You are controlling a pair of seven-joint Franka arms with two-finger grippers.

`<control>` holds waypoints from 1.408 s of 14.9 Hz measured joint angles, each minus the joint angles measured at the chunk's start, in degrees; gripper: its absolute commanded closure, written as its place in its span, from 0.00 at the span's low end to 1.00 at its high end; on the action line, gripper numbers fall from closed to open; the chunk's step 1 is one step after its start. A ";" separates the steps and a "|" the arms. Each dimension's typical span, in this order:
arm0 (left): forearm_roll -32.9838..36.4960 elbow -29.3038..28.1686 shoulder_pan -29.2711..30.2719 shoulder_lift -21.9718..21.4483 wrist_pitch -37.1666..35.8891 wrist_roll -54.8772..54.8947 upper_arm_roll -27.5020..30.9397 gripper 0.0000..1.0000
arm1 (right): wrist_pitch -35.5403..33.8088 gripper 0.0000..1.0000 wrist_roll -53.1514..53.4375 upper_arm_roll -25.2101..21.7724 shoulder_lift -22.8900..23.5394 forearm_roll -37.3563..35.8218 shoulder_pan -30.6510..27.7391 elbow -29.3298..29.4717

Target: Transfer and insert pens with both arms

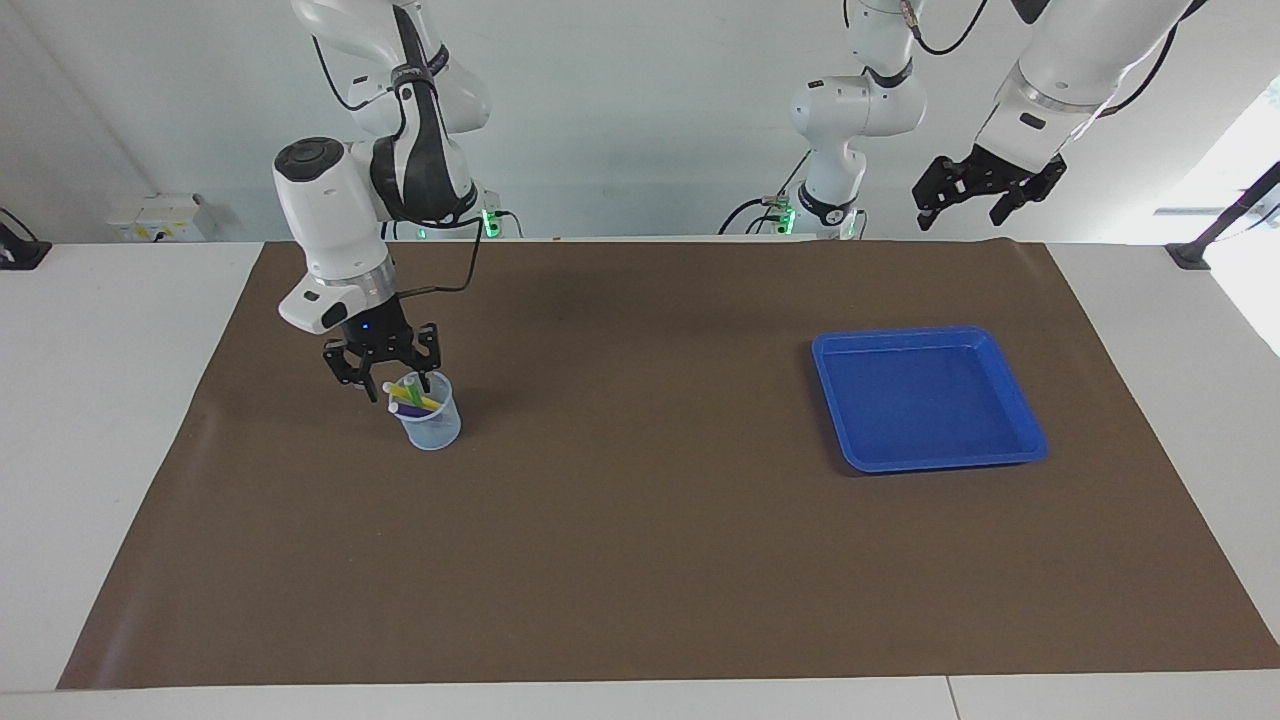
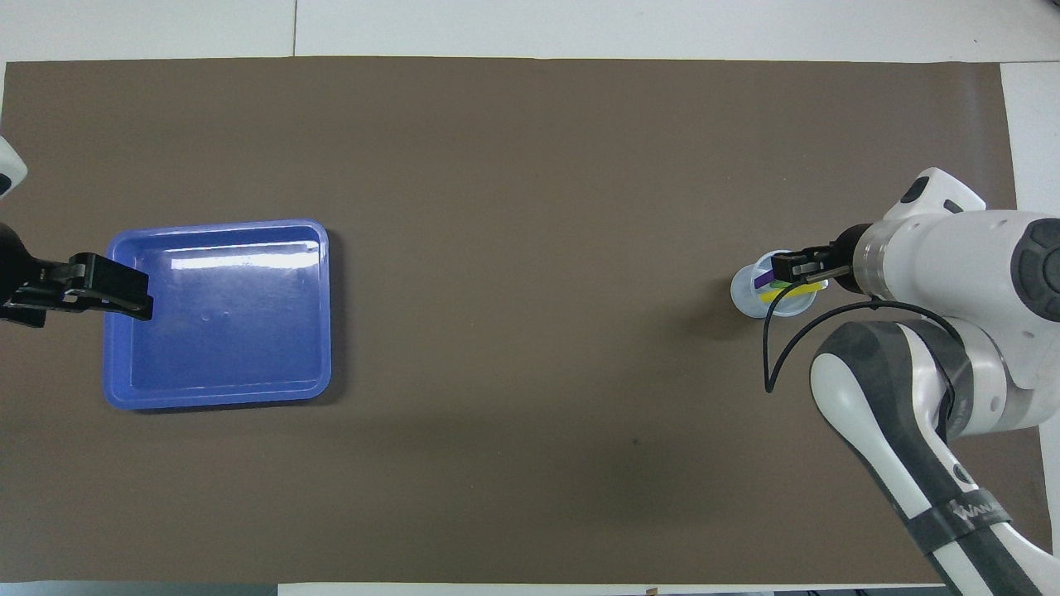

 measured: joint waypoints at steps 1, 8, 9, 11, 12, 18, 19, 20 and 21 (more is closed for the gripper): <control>-0.33 -0.97 -0.25 0.19 2.16 0.09 0.43 0.00 | 0.04 0.00 0.01 0.01 0.00 0.00 0.01 0.12; -0.58 -0.04 -1.82 3.85 4.09 0.40 1.12 0.00 | -7.65 0.00 0.18 -0.13 0.10 0.00 -0.06 7.80; -0.51 0.17 -1.87 3.91 3.96 0.46 1.12 0.00 | -10.20 0.00 0.22 -0.26 0.12 0.00 -0.13 9.99; -0.38 0.95 -1.90 3.90 3.78 0.76 1.10 0.00 | -16.20 0.00 0.25 -1.03 0.28 0.00 -0.17 14.78; -0.32 1.38 -1.93 3.90 3.69 0.85 1.03 0.00 | -19.44 0.00 0.25 -1.42 0.52 0.00 -0.18 17.39; 0.20 1.92 -2.00 3.90 3.54 1.13 0.92 0.00 | -34.04 0.00 2.07 -2.73 2.33 -2.72 -0.22 29.14; 0.20 1.92 -2.00 3.90 3.53 1.15 0.91 0.00 | -35.40 0.01 3.06 -2.74 2.32 -3.40 -0.21 29.84; 0.22 1.92 -2.00 3.90 3.53 1.16 0.90 0.00 | -36.38 0.01 3.76 -2.73 2.27 -3.78 -0.19 30.35; 0.23 1.93 -2.00 3.90 3.53 1.16 0.90 0.00 | -37.14 0.00 4.40 -2.71 2.07 -4.01 -0.17 30.62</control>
